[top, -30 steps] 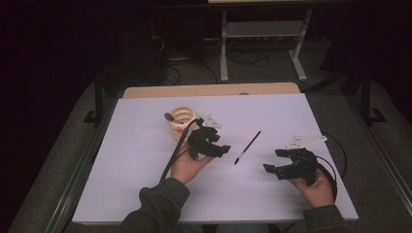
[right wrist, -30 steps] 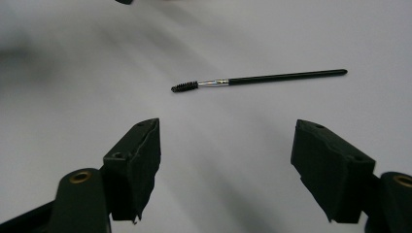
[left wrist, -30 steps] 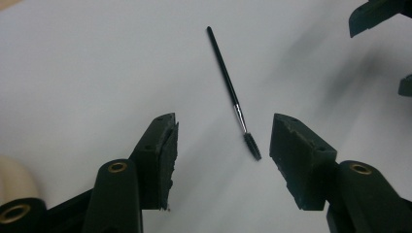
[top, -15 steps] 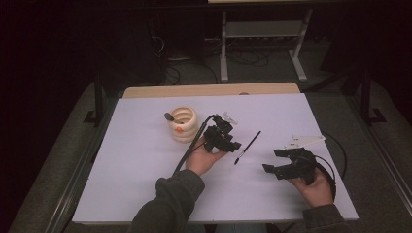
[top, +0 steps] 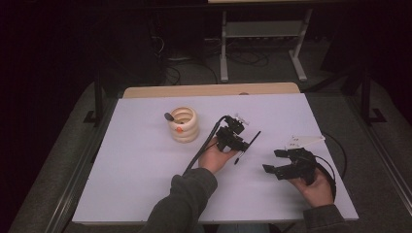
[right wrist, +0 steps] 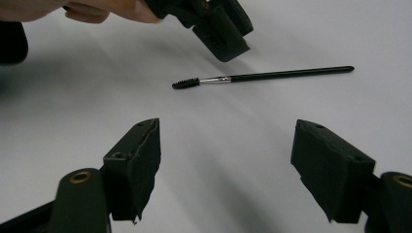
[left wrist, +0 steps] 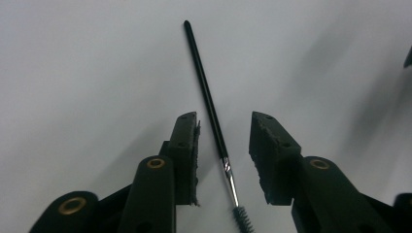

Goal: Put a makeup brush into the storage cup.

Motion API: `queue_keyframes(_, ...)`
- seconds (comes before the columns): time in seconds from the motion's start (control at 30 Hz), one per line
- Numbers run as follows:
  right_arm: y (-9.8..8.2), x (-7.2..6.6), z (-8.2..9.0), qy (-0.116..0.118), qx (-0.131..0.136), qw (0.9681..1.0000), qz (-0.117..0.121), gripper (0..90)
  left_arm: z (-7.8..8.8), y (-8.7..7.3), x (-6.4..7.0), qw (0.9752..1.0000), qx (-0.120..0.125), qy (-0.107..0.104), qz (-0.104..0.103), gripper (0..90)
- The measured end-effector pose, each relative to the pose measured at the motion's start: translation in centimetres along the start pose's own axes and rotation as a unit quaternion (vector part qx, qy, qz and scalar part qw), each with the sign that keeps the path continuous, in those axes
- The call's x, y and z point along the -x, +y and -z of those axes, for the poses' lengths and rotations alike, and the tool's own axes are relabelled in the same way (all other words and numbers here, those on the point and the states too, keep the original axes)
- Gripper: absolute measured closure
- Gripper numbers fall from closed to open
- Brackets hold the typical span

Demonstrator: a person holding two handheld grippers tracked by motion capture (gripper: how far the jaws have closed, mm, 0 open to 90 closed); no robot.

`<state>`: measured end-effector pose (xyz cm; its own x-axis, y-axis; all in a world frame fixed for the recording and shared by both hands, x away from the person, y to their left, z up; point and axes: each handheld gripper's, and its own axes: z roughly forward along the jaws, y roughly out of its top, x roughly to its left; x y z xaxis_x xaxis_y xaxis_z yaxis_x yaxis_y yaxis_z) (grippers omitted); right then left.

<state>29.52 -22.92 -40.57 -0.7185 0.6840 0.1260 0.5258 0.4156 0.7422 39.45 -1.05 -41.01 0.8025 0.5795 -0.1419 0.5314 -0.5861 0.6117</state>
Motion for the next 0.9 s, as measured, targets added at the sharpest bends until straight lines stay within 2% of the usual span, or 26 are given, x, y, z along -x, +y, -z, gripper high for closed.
queue_keyframes(0.07,0.0,0.0,0.0,0.001,-0.001,1.0,0.0,25.4,-0.4,0.2,0.2,1.0,-0.003,-0.004,0.005,65.0)
queue_keyframes(0.13,-0.1,0.0,0.0,0.0,0.002,1.0,0.002,25.4,-0.8,0.3,0.2,0.9998,-0.017,0.0,-0.004,65.1)
queue_keyframes(0.27,0.0,0.0,0.1,0.001,0.0,1.0,-0.003,25.4,-1.4,0.2,0.3,0.9993,-0.036,0.007,-0.007,65.7)
queue_keyframes(0.5,-0.1,-0.1,-0.1,0.001,-0.002,1.0,0.005,25.4,-1.9,0.2,0.3,0.9988,-0.046,0.016,-0.01,71.0)
queue_keyframes(0.63,-0.1,-0.2,-0.1,0.001,-0.003,1.0,-0.001,25.4,-2.1,0.2,0.3,0.9983,-0.054,0.021,-0.009,74.1)
queue_keyframes(0.73,-0.1,-0.2,-0.1,0.001,-0.003,1.0,0.003,25.4,-2.5,0.2,0.4,0.9984,-0.055,0.015,-0.006,74.1)
queue_keyframes(0.9,-0.1,-0.1,0.0,0.002,-0.003,1.0,0.0,25.4,-2.8,0.2,0.6,0.9975,-0.065,0.022,-0.013,74.5)
